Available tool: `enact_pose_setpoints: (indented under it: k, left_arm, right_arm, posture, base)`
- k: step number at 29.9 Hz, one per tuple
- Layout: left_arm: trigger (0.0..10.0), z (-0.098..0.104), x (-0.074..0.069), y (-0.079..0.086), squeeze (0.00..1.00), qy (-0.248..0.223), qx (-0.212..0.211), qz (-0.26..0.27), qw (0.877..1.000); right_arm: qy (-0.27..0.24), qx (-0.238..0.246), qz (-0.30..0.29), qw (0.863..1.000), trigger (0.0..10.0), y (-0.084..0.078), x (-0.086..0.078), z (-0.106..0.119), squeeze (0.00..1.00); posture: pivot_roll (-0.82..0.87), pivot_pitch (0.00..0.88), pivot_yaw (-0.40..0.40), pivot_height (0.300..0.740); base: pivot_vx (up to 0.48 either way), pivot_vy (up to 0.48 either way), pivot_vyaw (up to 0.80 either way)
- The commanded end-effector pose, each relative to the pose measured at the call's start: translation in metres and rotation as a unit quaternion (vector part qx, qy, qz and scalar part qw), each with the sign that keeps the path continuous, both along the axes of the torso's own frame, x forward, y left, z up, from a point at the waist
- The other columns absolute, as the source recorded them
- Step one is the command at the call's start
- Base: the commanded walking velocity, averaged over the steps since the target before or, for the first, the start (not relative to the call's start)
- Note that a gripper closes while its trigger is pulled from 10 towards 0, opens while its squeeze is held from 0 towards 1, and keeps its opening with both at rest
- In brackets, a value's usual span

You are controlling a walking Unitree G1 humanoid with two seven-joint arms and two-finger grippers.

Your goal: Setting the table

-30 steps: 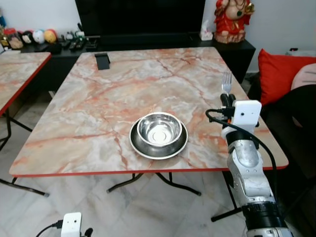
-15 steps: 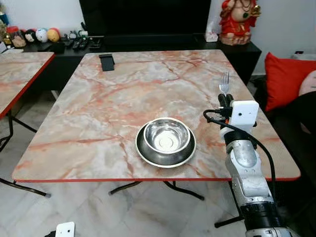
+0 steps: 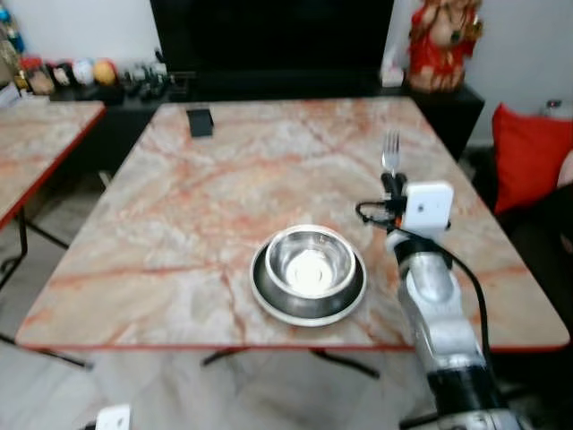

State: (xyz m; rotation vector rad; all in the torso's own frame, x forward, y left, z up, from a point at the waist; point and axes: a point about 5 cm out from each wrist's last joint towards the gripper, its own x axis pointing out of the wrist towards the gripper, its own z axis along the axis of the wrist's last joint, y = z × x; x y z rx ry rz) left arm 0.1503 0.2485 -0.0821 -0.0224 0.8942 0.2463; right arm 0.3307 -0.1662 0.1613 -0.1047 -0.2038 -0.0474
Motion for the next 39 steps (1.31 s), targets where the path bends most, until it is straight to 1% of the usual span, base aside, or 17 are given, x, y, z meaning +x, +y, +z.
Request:
enact_pose_setpoints:
  k: [1,5,6,8,9,11,12,14,16,17,20,22,24,30,34,37,39]
  left_arm:
    - [10.0,0.000,-0.003,0.005,0.00,0.010,0.005,-0.001,1.000]
    - [10.0,0.000,-0.001,0.004,0.00,0.008,0.003,-0.004,1.000]
    - [10.0,0.000,-0.001,0.003,0.00,0.008,0.002,-0.007,1.000]
    - [10.0,0.000,0.000,0.003,0.00,0.009,0.001,-0.008,1.000]
    - [10.0,0.000,0.000,0.003,0.00,0.009,0.000,-0.009,1.000]
    - [10.0,0.000,0.000,0.003,0.00,0.010,0.000,-0.008,1.000]
    - [10.0,0.000,-0.001,0.003,0.00,0.011,-0.001,-0.009,1.000]
    - [10.0,0.000,-0.001,0.003,0.00,0.012,-0.001,-0.009,1.000]
    - [10.0,0.000,-0.001,0.002,0.00,0.012,-0.002,-0.009,1.000]
    - [10.0,-0.001,-0.002,0.002,0.00,0.014,-0.004,-0.008,1.000]
    - [10.0,-0.002,-0.003,0.002,0.00,0.017,-0.006,-0.009,1.000]
    - [10.0,-0.002,-0.004,0.001,0.00,0.018,-0.007,-0.010,1.000]
    - [10.0,-0.002,-0.004,0.001,0.00,0.019,-0.008,-0.012,1.000]
    - [10.0,-0.002,-0.004,0.001,0.00,0.022,-0.008,-0.013,1.000]
    - [10.0,-0.002,-0.004,0.002,0.00,0.023,-0.007,-0.014,1.000]
    - [10.0,-0.002,-0.005,0.003,0.00,0.024,-0.007,-0.012,1.000]
    - [10.0,-0.002,-0.005,0.003,0.00,0.024,-0.007,-0.012,1.000]
  right_arm:
    - [-0.002,0.000,0.000,1.000,10.0,0.004,0.001,0.004,0.00]
    - [0.013,-0.003,-0.013,1.000,10.0,-0.001,0.002,0.001,0.00]
    - [0.040,0.000,-0.021,0.999,10.0,-0.004,0.004,-0.003,0.00]
    - [0.069,0.007,-0.029,0.997,10.0,-0.007,0.006,-0.008,0.00]
    - [0.106,0.018,-0.036,0.994,10.0,-0.010,0.008,-0.015,0.00]
    - [0.140,0.029,-0.040,0.989,10.0,-0.013,0.010,-0.021,0.00]
    - [0.186,0.044,-0.035,0.981,10.0,-0.015,0.012,-0.030,0.00]
    - [0.187,0.047,-0.033,0.981,10.0,-0.015,0.012,-0.029,0.00]
    - [0.203,0.036,-0.026,0.978,10.0,-0.016,0.014,-0.030,0.00]
    - [0.221,0.030,-0.024,0.974,10.0,-0.017,0.014,-0.031,0.00]
    - [0.247,0.055,-0.016,0.967,10.0,-0.014,0.014,-0.032,0.00]
    - [0.258,0.058,-0.008,0.964,10.0,-0.012,0.014,-0.033,0.00]
    - [0.282,0.061,0.003,0.958,10.0,-0.009,0.013,-0.038,0.00]
    - [0.320,0.060,0.024,0.945,10.0,-0.002,0.009,-0.047,0.00]
    - [0.349,0.048,0.027,0.935,10.0,0.000,0.003,-0.056,0.00]
    - [0.361,0.052,0.024,0.931,10.0,0.001,0.000,-0.061,0.00]
    - [0.362,0.052,0.024,0.930,10.0,0.002,-0.001,-0.062,0.00]
  posture:
    - [-0.08,0.000,0.052,0.720]
    - [-0.08,0.000,0.052,0.720]
    - [-0.08,0.000,0.052,0.720]
    - [-0.08,0.000,0.052,0.720]
    - [-0.08,0.000,0.052,0.720]
    - [-0.08,0.000,0.052,0.720]
    - [-0.08,0.000,0.051,0.720]
    - [-0.08,0.000,0.051,0.720]
    - [-0.09,0.000,0.048,0.720]
    - [-0.09,0.000,0.047,0.720]
    - [-0.09,0.000,0.049,0.720]
    - [-0.09,0.000,0.048,0.720]
    - [-0.09,0.000,0.047,0.720]
    - [-0.09,0.000,0.047,0.720]
    - [-0.09,0.000,0.046,0.720]
    - [-0.09,0.000,0.045,0.720]
    - [-0.09,0.000,0.045,0.720]
  base:
    - [0.000,0.000,0.00]
    - [0.000,0.000,0.00]
    - [0.000,0.000,0.00]
    - [0.000,0.000,0.00]
    - [0.000,0.000,0.00]
    - [0.000,0.000,0.00]
    - [0.000,0.000,0.00]
    - [0.000,0.000,0.00]
    - [0.000,0.000,0.00]
    - [0.000,0.000,0.00]
    - [0.000,0.000,0.00]
    - [0.000,0.000,0.00]
    - [0.000,0.000,0.00]
    - [0.000,0.000,0.00]
    - [0.000,0.000,0.00]
    - [0.000,0.000,0.00]
    - [0.000,0.000,0.00]
